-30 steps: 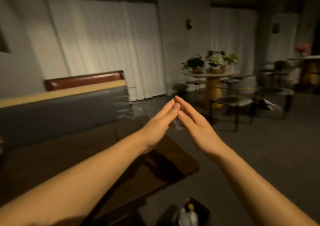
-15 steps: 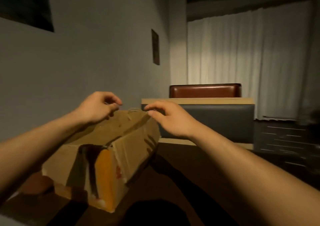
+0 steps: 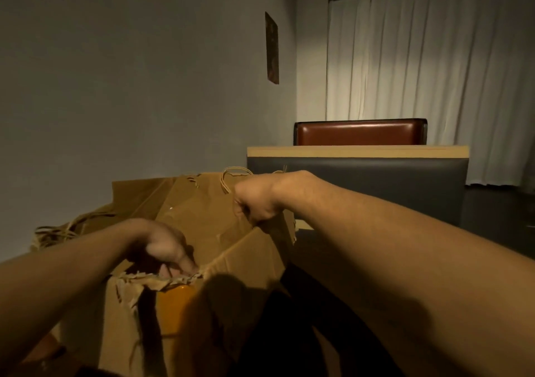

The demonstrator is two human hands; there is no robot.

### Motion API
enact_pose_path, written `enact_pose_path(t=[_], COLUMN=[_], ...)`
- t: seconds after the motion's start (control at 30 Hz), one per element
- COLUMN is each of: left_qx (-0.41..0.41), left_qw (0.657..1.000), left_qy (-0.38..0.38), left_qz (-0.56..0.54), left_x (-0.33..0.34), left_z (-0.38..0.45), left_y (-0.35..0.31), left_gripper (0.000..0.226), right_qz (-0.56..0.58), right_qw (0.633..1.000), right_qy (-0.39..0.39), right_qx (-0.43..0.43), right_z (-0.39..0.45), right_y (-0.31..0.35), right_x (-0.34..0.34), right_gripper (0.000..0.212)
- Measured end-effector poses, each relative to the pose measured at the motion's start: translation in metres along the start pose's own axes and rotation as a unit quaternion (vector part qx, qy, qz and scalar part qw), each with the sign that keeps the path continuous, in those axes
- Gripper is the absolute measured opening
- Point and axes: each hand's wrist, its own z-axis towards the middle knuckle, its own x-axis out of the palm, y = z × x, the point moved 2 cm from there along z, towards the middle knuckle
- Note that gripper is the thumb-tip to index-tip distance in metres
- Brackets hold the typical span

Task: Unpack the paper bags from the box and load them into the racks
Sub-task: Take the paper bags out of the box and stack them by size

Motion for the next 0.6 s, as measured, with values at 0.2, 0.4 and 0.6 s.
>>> enact_pose_path(t=[0.2, 0.4, 0.6], left_qx=[0.019, -0.065, 0.042], left_qw=[0.998, 0.995, 0.998], left_qy=[-0.045, -0.07, 0.005], left_qz=[0.03, -0.024, -0.046], left_x=[0.006, 0.0, 0.008], left_z=[-0.004, 0.023, 0.008], left_y=[-0.012, -0.007, -0.01], left_gripper=[0.042, 0.019, 0.042], right_qz=[0.0, 0.086, 0.089], right_qw=[0.998, 0.976, 0.991], right_qy=[-0.04, -0.195, -0.086], right_qx=[-0.041, -0.055, -0.05], right_z=[0.013, 0.005, 0.006], right_y=[0.002, -0.003, -0.01], right_x=[0.014, 0.0, 0.018], right_gripper=[0.012, 0.025, 0.029])
